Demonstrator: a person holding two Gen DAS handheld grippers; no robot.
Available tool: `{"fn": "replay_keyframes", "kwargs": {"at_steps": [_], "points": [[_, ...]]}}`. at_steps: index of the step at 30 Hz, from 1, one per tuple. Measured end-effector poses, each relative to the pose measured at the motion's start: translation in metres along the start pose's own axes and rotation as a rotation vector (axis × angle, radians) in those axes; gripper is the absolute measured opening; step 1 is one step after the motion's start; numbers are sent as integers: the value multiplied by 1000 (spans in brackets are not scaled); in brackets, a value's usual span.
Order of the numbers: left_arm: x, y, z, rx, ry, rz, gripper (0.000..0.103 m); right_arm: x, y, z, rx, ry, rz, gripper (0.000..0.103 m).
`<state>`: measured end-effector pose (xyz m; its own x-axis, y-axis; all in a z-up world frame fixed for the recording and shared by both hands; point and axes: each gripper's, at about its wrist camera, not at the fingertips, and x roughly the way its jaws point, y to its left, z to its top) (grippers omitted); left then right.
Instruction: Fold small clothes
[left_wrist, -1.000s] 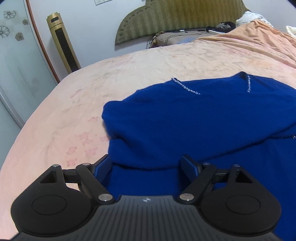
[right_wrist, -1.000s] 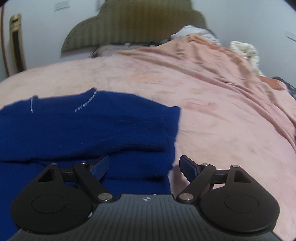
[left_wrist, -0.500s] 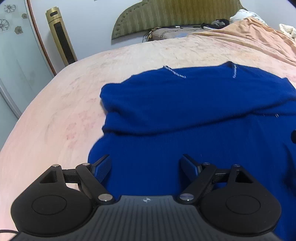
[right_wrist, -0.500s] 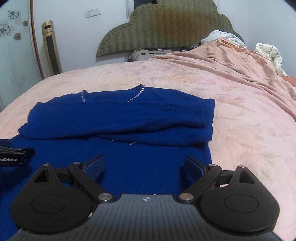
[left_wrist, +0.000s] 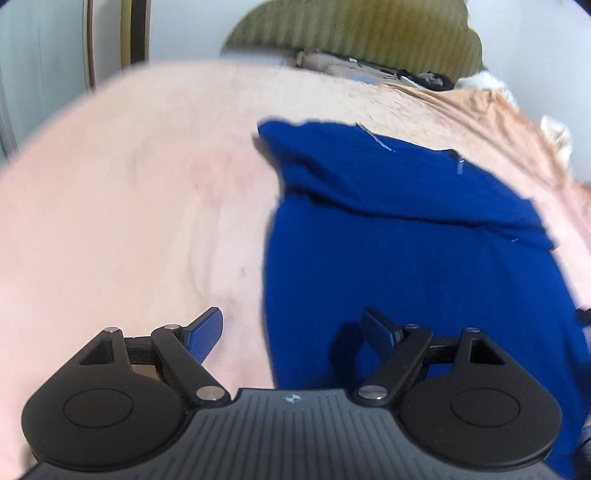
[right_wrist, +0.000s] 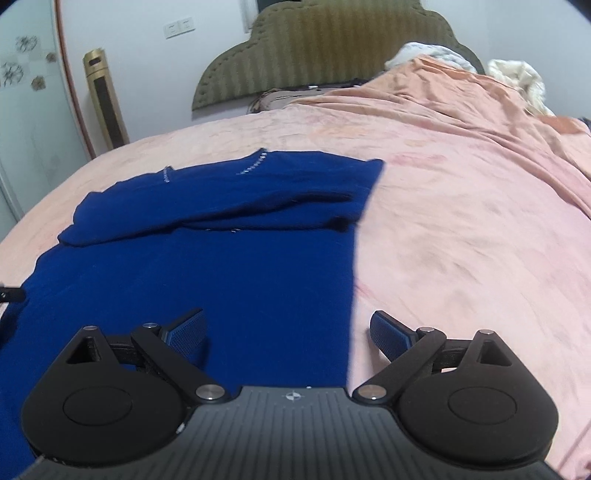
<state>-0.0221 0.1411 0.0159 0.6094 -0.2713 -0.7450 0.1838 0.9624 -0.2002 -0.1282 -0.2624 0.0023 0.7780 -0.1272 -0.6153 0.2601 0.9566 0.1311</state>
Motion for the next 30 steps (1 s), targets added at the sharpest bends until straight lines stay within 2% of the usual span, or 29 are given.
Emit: {"fn": "replay_keyframes", "kwargs": {"at_steps": [4,7,8,9,10,11,12,17,21,26,28,30], "points": [[2,-13,-7,78,-8,20,83,-8,-12,-10,0,0,-96,94],[6,-27,-7,134,4,-20,81,-8,-15,-19,8,23,-82,82],[7,-32,-7,143,4,-34,73,-9,-13,-21,6,28,-62,73],[7,-35,-7,155,5,-49,61,-9,-10,-23,-6,28,-42,60],[6,-39,-7,170,5,-58,37,-10,-6,-25,-28,30,-27,52],[7,-41,-6,177,12,-71,17,-10,-1,-25,-43,28,-15,31],[8,-42,-5,169,25,-98,9,-11,0,-24,-35,28,5,6],[-3,-47,3,160,-5,-118,6,-16,-10,-15,86,-9,96,6],[-15,-48,31,133,-71,-141,6,-24,-17,12,111,-79,131,6],[0,-56,68,155,-159,-11,6,-9,-19,56,55,-159,78,6],[19,-56,78,163,-168,28,6,5,-22,72,53,-177,52,6],[38,-57,82,175,-142,59,6,24,-26,81,39,-179,-1,7]]}}
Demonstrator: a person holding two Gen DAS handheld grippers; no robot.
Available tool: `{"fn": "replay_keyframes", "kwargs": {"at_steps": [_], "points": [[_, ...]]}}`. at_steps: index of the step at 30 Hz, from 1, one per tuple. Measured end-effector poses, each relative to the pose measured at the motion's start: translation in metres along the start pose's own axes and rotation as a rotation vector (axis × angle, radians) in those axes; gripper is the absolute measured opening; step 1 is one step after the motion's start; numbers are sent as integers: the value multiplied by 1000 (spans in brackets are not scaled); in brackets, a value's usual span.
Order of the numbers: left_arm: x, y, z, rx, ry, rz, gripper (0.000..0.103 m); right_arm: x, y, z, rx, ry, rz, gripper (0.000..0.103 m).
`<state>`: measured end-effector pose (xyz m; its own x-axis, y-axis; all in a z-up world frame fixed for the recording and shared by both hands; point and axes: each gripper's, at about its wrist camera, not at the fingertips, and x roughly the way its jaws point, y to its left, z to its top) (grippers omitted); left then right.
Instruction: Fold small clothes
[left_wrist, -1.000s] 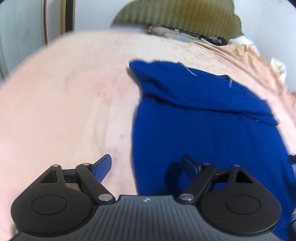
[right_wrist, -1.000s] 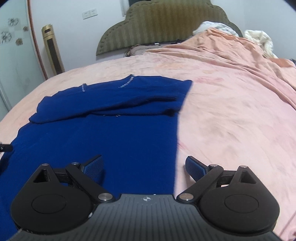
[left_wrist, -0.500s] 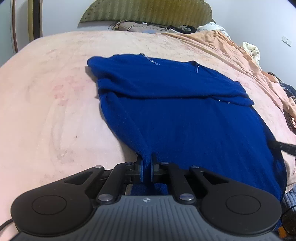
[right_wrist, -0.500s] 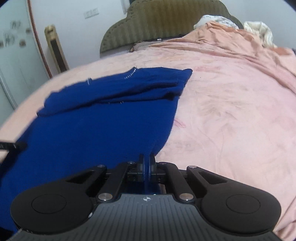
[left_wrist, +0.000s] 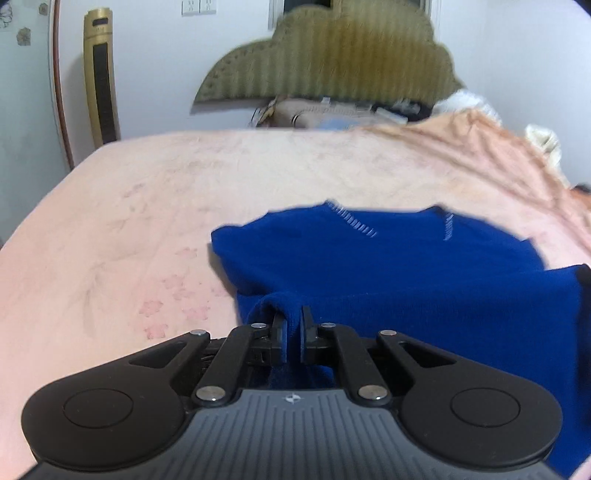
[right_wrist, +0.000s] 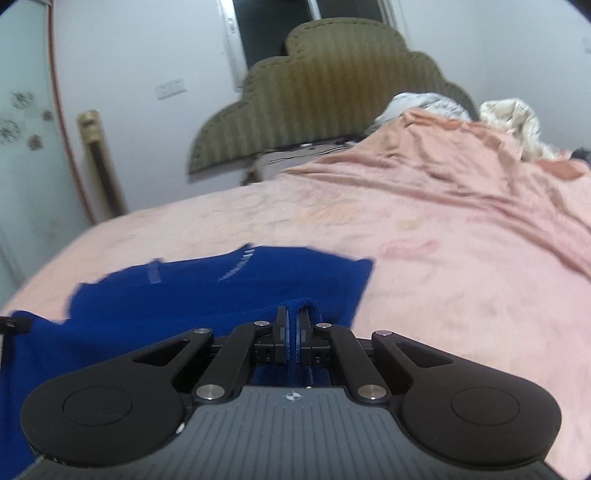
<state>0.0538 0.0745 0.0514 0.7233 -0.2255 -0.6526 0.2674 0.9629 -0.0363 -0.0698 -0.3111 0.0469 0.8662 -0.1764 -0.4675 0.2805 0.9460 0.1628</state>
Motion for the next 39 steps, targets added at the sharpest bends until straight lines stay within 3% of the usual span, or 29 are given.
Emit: {"fn": "replay_keyframes", "kwargs": {"at_steps": [4,6,10,12,14,16,20,24,27,35,39], "points": [[9,-2,-14,20,51,65,8,35,-11,-10,19,89,-98,29],[-3,-2,-24,25,39,62,8,24,-15,-19,45,77,-86,41],[-21,2,-40,2,55,60,14,-10,-17,-38,55,70,-71,49],[-28,1,-47,-27,70,77,26,-22,-17,-47,71,90,-63,50],[-32,-4,-52,-58,66,99,53,-32,-11,-54,100,95,-36,51],[-39,-15,-57,-68,48,120,64,-37,2,-55,97,86,0,54],[-42,-40,-63,-14,41,190,64,-32,43,-63,-15,112,90,73],[-36,-45,-68,-8,88,204,64,-11,70,-79,-178,187,40,82],[-37,-45,-70,0,92,220,64,-7,70,-86,-192,183,-23,84],[-42,-48,-72,3,99,227,64,-28,66,-80,-165,139,-22,85],[-44,-51,-74,15,103,227,64,-21,63,-84,-188,176,-16,88]]}}
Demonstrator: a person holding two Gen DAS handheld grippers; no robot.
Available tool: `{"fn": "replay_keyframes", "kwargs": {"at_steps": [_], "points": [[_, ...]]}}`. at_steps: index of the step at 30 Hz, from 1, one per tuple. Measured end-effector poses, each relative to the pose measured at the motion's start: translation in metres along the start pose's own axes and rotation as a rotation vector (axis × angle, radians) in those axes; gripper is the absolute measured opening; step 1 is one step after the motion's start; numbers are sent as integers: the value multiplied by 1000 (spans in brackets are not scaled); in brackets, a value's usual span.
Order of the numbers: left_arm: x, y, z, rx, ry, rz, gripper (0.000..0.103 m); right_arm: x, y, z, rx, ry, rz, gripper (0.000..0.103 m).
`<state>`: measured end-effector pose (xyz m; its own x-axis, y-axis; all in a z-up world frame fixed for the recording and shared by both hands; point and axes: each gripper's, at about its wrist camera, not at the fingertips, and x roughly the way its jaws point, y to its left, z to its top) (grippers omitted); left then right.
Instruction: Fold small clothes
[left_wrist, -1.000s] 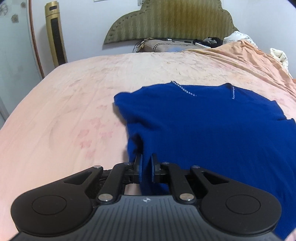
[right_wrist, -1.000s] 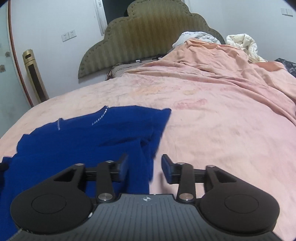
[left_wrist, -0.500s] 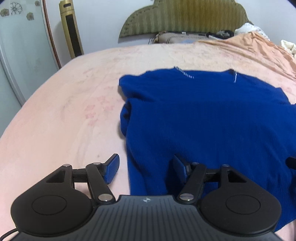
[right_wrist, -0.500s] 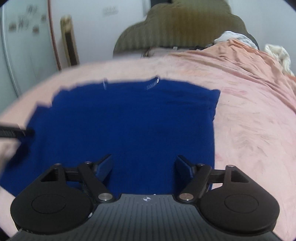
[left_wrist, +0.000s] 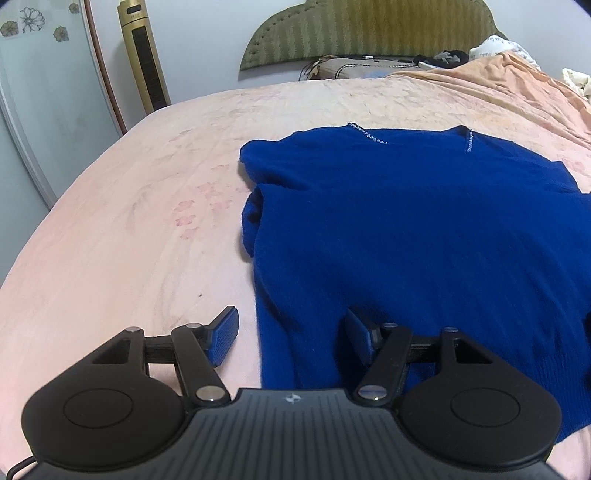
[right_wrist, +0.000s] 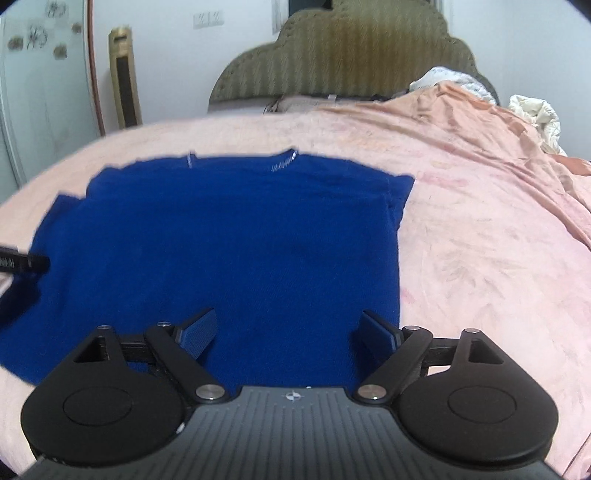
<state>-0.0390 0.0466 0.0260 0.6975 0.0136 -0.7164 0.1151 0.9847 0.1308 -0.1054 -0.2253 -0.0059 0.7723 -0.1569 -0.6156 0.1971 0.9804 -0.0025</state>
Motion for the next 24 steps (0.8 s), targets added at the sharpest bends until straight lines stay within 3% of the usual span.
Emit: {"fn": "replay_keyframes", "kwargs": {"at_steps": [6,9,13,18,24], "points": [[-8,-5,-1,17,0,-12,64,-1,2,-11,-15,8,-4,92],[-17,-3,-5,36,-15,-46,77,-11,-3,-10,15,-21,-2,92],[-27,6,-18,44,-12,-86,79,-29,-24,-12,80,-57,-2,92],[-30,30,-38,-10,23,-162,79,-44,-54,-24,175,-38,18,87],[-25,43,-46,-85,49,-197,79,-51,-65,-36,242,-27,76,87]]}}
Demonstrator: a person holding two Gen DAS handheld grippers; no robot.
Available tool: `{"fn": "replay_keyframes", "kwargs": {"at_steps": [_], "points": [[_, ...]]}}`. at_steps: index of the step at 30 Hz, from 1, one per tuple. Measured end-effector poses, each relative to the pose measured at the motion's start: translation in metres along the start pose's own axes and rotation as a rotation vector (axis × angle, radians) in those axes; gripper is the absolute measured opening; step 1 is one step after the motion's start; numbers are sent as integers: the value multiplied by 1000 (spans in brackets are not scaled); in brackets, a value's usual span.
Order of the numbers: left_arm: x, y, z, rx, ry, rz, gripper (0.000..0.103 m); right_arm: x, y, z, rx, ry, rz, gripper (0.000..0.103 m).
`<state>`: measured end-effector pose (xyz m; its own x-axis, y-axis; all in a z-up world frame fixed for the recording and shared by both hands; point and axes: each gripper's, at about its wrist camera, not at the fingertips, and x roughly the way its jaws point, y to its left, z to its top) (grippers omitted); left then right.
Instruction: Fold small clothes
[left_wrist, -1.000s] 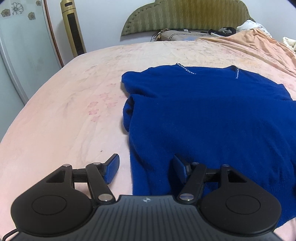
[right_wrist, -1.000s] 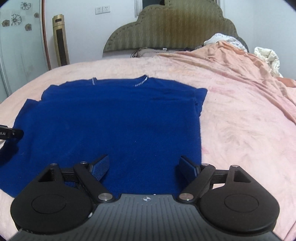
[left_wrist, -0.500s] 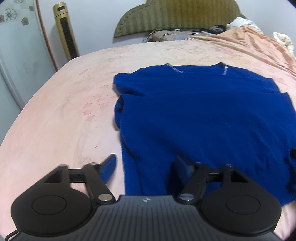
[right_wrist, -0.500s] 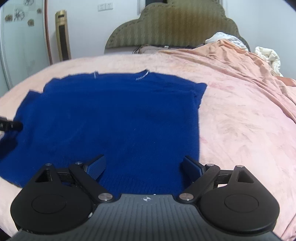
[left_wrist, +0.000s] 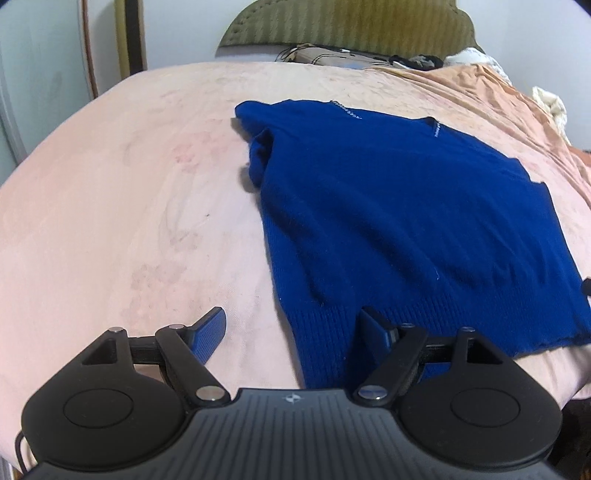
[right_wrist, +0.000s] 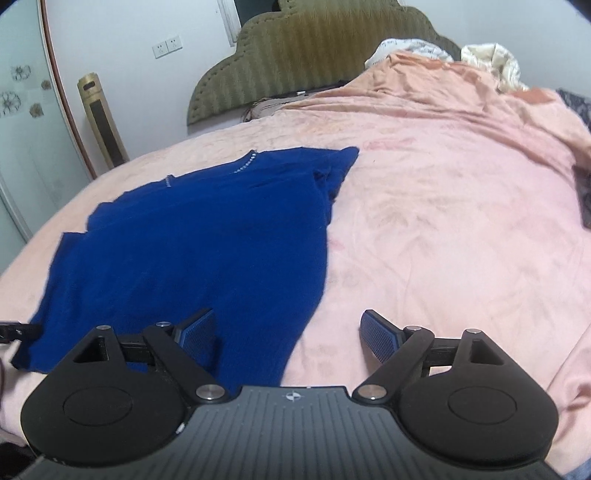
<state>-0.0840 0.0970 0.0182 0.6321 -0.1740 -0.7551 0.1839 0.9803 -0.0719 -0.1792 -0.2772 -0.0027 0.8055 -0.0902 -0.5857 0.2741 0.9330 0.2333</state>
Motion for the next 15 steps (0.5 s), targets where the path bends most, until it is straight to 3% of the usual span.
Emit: {"fn": "replay_keyframes", "kwargs": {"at_steps": [5,15], "points": [[1,-11,0,27,-1,-21,79,4,7,-1,8,14,41,87],[5,-17,0,28,4,-21,80,4,8,-4,-8,33,18,86]]}}
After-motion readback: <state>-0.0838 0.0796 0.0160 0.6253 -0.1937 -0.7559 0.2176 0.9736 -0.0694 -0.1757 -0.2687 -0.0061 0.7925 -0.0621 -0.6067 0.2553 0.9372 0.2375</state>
